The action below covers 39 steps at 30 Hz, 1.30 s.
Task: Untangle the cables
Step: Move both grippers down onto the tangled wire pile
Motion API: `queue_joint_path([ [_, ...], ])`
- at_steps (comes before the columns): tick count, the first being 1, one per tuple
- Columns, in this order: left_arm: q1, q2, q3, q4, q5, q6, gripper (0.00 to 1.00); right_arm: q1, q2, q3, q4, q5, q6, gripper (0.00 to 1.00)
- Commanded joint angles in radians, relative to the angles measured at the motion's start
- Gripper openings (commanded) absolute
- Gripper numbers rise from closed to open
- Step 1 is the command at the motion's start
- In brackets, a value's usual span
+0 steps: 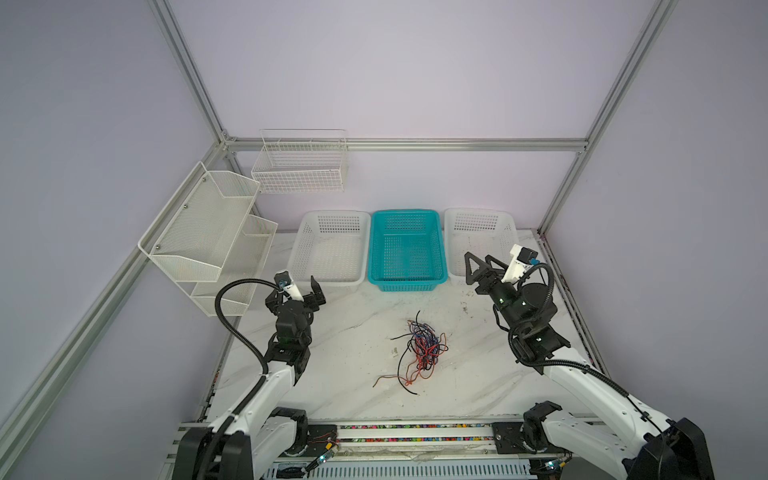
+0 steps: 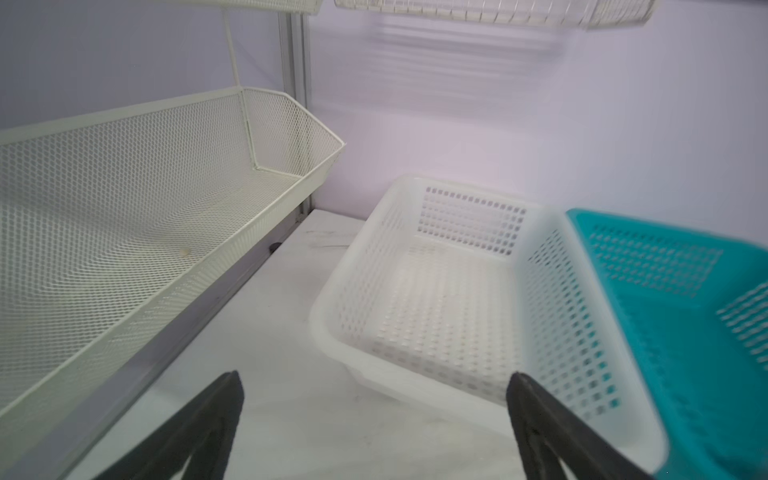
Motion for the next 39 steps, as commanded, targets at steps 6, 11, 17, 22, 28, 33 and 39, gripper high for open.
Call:
queue_joint_path([
  [6, 0.002, -0.382, 0.080, -0.481, 0.232, -0.600, 1.00, 0.109, 0.004, 0.057, -0.511, -0.108, -0.085, 0.74],
  [11, -0.002, -0.374, 0.084, -0.529, 0.474, -0.641, 1.00, 0.153, -0.003, 0.009, -0.589, -0.131, -0.079, 0.68],
  [17, -0.102, -0.247, 0.130, -0.648, 0.544, -0.659, 1.00, 0.198, 0.057, -0.045, -0.544, -0.184, -0.069, 0.56],
  [22, -0.293, -0.214, 0.121, -0.687, 0.392, -0.663, 1.00, 0.260, 0.103, -0.081, -0.496, -0.181, -0.046, 0.55],
  [28, -0.462, -0.106, 0.130, -0.696, 0.290, -0.678, 1.00, 0.299, 0.160, -0.085, -0.472, -0.180, -0.050, 0.49],
  [33, -0.588, -0.007, 0.140, -0.667, 0.227, -0.684, 1.00, 0.313, 0.190, -0.097, -0.450, -0.178, -0.042, 0.36],
  [39, -0.672, 0.097, 0.158, -0.583, 0.233, -0.703, 1.00, 0.336, 0.225, -0.086, -0.409, -0.227, -0.039, 0.30],
])
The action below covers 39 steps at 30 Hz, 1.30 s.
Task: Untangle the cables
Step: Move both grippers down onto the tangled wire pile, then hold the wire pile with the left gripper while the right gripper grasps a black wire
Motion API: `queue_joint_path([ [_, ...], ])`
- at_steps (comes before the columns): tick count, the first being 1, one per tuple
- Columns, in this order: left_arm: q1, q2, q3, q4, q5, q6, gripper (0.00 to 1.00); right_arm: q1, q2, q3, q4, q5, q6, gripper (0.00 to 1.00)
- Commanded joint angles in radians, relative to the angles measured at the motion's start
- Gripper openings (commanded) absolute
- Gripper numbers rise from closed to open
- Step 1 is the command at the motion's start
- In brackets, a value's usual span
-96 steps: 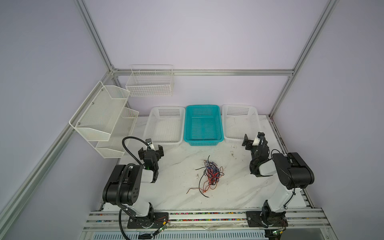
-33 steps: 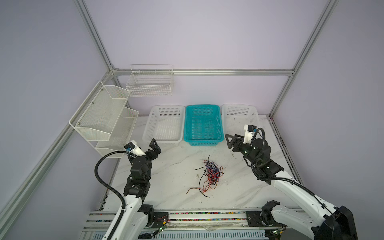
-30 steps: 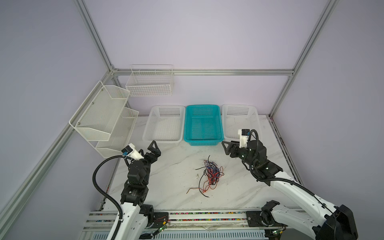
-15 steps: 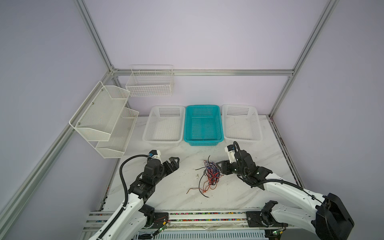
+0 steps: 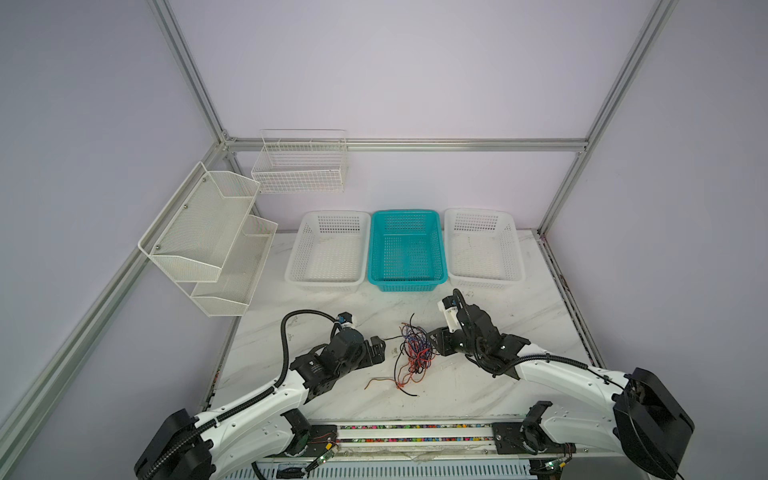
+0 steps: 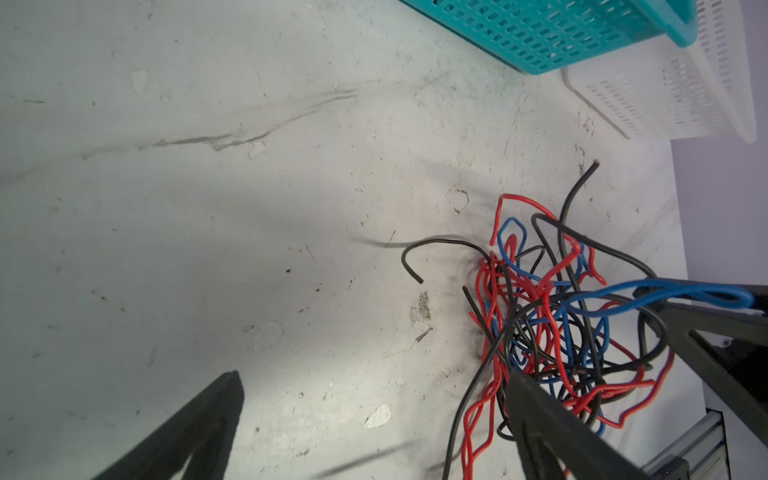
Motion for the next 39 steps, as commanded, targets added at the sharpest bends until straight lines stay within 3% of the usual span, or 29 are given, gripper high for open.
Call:
queue_joint_path([
  [1, -0.033, 0.046, 0.120, 0.090, -0.019, -0.024, 1.00, 0.027, 0.032, 0.003, 0.041, -0.038, 0.005, 0.30],
  [11, -0.114, 0.192, 0.133, 0.226, 0.018, -0.064, 1.00, 0.078, -0.028, 0.071, -0.073, 0.049, -0.016, 0.34],
  [22, -0.125, 0.312, 0.146, 0.351, 0.086, -0.088, 0.99, 0.079, 0.026, 0.108, -0.087, 0.005, -0.030, 0.38],
  [28, -0.128, 0.332, 0.126, 0.382, 0.089, -0.101, 0.95, 0.088, 0.068, 0.095, -0.053, -0.038, -0.023, 0.34],
  [34, -0.128, 0.345, 0.109, 0.404, 0.095, -0.106, 0.83, 0.099, 0.089, 0.074, -0.027, -0.047, -0.020, 0.31],
  [39, -0.128, 0.347, 0.099, 0.408, 0.094, -0.106, 0.76, 0.107, 0.089, 0.065, -0.016, -0.034, -0.016, 0.20],
])
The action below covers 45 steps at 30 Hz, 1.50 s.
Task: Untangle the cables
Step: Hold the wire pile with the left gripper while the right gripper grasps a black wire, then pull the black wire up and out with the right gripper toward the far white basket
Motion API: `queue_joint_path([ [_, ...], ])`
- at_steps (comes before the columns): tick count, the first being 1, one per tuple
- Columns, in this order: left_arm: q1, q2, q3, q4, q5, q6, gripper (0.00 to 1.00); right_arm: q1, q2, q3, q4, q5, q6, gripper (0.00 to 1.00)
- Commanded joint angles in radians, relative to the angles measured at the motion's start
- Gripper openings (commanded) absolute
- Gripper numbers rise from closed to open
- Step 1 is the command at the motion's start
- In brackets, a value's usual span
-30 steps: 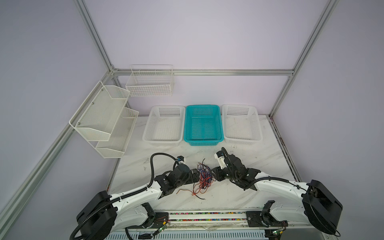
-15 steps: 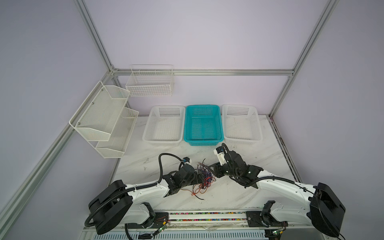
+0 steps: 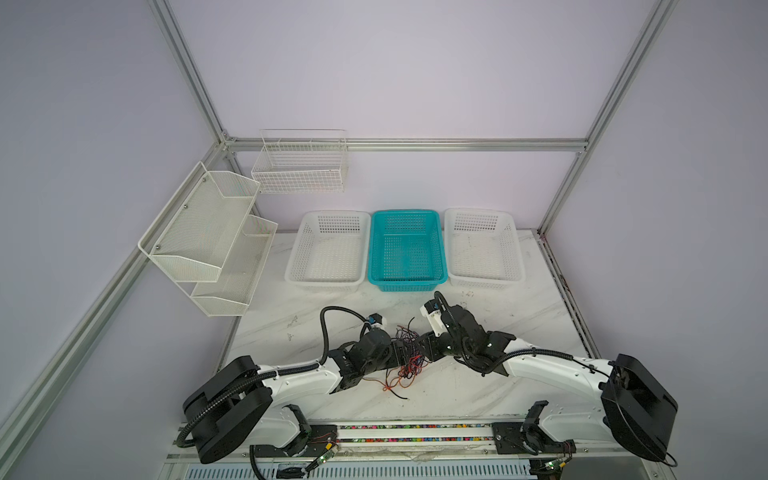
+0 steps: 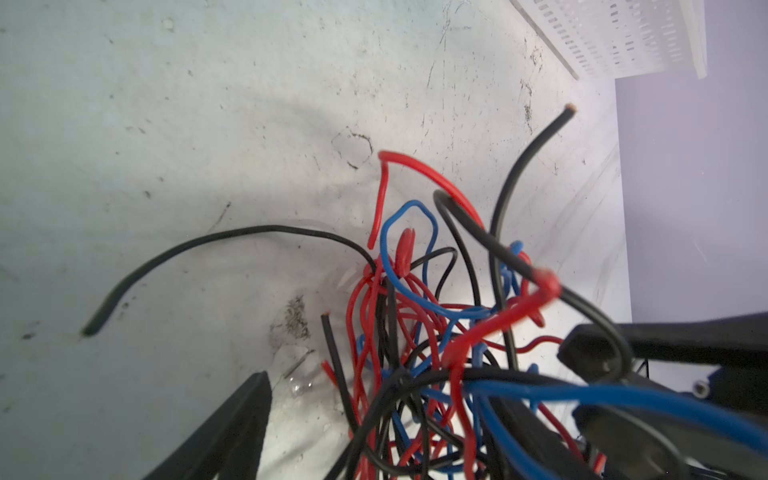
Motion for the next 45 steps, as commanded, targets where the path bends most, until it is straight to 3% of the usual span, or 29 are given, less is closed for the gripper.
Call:
queue_joint_path([
  [1, -0.005, 0.000, 0.052, 0.045, 0.004, -0.011, 0.74, 0.011, -0.011, -0.018, 0.016, 0.008, 0.000, 0.15],
  [5, -0.006, 0.006, 0.041, 0.058, 0.001, -0.014, 0.66, 0.010, -0.036, 0.003, -0.006, 0.026, -0.005, 0.00],
  [10, -0.005, 0.026, 0.031, 0.079, 0.004, -0.017, 0.56, 0.010, -0.088, 0.051, -0.050, 0.046, -0.013, 0.00],
  [18, -0.005, 0.052, 0.003, 0.102, 0.001, -0.017, 0.27, 0.010, -0.214, 0.181, -0.149, 0.077, -0.027, 0.00],
  [28, -0.005, 0.067, -0.026, 0.102, -0.010, -0.017, 0.26, 0.011, -0.298, 0.461, -0.311, 0.156, -0.079, 0.00],
  [34, -0.005, 0.066, -0.041, 0.096, -0.026, -0.012, 0.25, 0.011, -0.311, 0.667, -0.378, 0.265, -0.127, 0.00],
  [45, -0.005, 0.074, -0.054, 0.076, -0.048, 0.005, 0.25, 0.010, -0.273, 1.005, -0.444, 0.307, -0.188, 0.00],
])
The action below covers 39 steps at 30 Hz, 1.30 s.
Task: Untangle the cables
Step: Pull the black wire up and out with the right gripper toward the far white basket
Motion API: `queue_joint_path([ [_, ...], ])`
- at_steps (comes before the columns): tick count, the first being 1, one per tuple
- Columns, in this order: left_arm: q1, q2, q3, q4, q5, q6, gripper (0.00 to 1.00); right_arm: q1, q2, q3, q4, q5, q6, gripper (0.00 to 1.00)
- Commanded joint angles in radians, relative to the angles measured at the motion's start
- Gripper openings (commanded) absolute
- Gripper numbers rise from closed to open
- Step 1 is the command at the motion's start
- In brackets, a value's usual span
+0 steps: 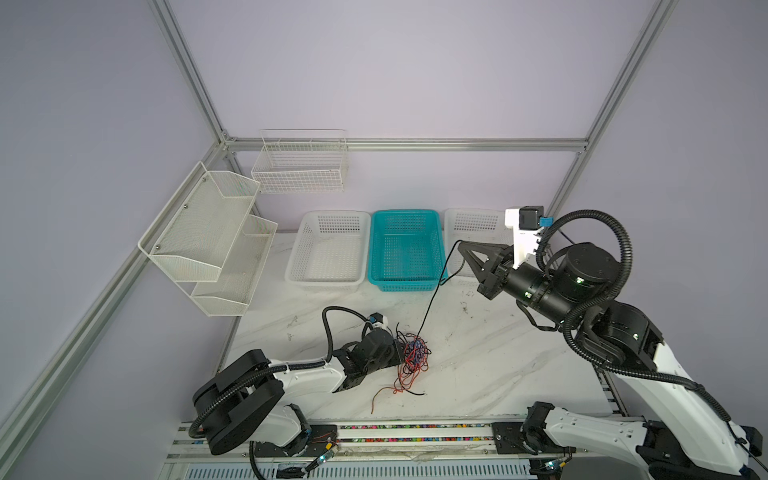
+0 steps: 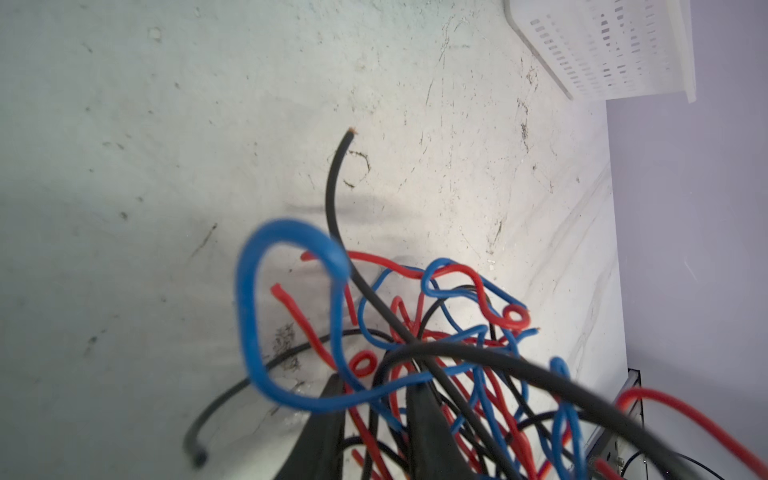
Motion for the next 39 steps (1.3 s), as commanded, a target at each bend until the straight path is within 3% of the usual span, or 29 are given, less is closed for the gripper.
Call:
queue_joint_path([
  [1, -0.005, 0.011, -0.047, -0.022, -0.029, 0.021, 0.25, 0.001, 0.003, 0.109, 0.020, 0.053, -0.044, 0.00],
  [11, -0.006, 0.076, -0.050, -0.038, -0.064, 0.049, 0.25, 0.001, 0.029, 0.393, -0.045, 0.189, -0.083, 0.00],
  [15, -0.005, 0.082, -0.054, -0.036, -0.073, 0.052, 0.25, 0.001, 0.026, 0.376, -0.046, 0.199, -0.083, 0.00],
  [26, -0.006, 0.069, 0.007, -0.054, -0.075, 0.086, 0.26, 0.002, 0.097, 0.333, 0.004, 0.412, -0.191, 0.00],
  [32, -0.005, 0.061, 0.039, -0.046, -0.065, 0.101, 0.27, 0.000, 0.196, 0.408, 0.063, 0.507, -0.240, 0.00],
  [39, -0.005, 0.039, 0.052, -0.030, -0.055, 0.103, 0.29, -0.047, 0.330, 0.533, 0.090, 0.497, -0.251, 0.00],
])
